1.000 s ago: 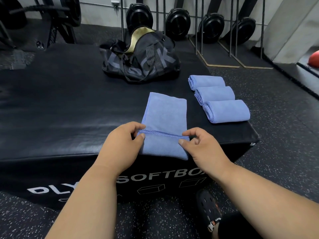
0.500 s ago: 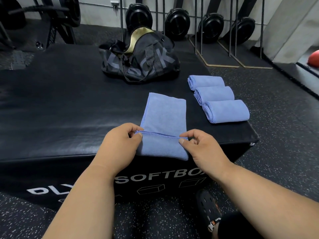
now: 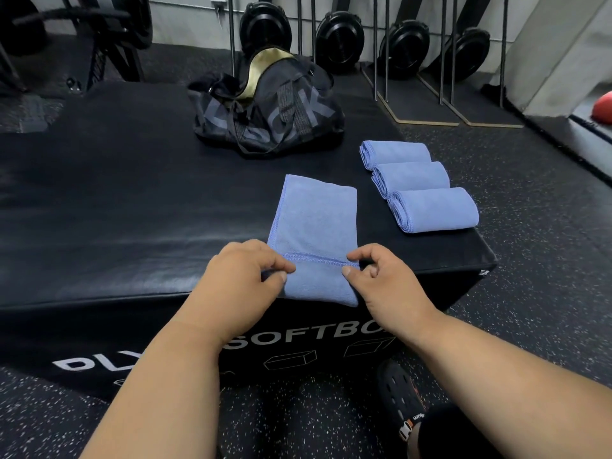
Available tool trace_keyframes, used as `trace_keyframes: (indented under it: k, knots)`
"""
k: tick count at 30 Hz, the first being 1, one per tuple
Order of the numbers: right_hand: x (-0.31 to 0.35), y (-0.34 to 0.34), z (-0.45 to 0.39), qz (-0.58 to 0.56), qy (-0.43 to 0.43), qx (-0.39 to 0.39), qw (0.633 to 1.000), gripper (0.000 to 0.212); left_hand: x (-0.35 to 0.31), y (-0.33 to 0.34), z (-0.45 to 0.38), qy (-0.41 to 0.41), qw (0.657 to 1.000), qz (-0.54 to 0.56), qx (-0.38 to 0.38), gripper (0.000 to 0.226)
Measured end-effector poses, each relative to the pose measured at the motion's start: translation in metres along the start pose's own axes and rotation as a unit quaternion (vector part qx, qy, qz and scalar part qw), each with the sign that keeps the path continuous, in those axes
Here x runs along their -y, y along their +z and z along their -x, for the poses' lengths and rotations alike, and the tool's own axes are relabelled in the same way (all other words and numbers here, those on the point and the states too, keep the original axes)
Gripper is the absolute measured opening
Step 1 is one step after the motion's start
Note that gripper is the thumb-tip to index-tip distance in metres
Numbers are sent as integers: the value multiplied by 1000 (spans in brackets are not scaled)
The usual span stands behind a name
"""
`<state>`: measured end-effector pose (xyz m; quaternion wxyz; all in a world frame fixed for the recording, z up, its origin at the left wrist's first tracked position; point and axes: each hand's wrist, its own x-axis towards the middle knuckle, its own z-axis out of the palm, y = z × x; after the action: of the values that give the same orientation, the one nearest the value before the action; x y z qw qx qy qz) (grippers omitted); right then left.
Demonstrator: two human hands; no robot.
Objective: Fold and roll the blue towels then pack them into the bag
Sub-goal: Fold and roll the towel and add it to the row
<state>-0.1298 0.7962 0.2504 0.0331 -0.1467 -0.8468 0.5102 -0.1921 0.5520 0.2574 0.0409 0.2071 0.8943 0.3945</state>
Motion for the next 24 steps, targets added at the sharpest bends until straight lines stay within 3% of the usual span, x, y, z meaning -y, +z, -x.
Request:
trace_keyframes:
  k: [2, 4, 7, 10, 12, 14, 20, 24]
  knots:
    - [-3, 0, -1, 20, -12, -7, 1000, 13, 4, -2, 3, -18, 999, 9, 45, 27]
    - [-6, -1, 0, 112, -59, -37, 991, 15, 6, -7, 6, -27, 996, 2, 88, 52]
    - [-12, -3, 2, 258, -259, -88, 927, 21, 6, -8, 7, -26, 992, -53, 109, 68]
    - [-22, -7, 7, 335, -368, -31, 867, 40, 2, -1, 4, -8, 994, -87, 59, 61]
    - [-27, -8, 8, 374, -374, 0, 848, 57, 2, 2, 2, -2, 998, -64, 25, 56]
    - [-29, -8, 6, 396, -370, -6, 841, 59, 5, 1, 1, 1, 1000, -27, 14, 49]
    - [-15, -13, -3, 275, -340, -27, 899, 39, -5, -12, 6, 12, 999, 36, -9, 21]
    - [0, -13, 2, 349, -402, -45, 845, 68, -15, -17, 8, 21, 998, 65, -18, 16]
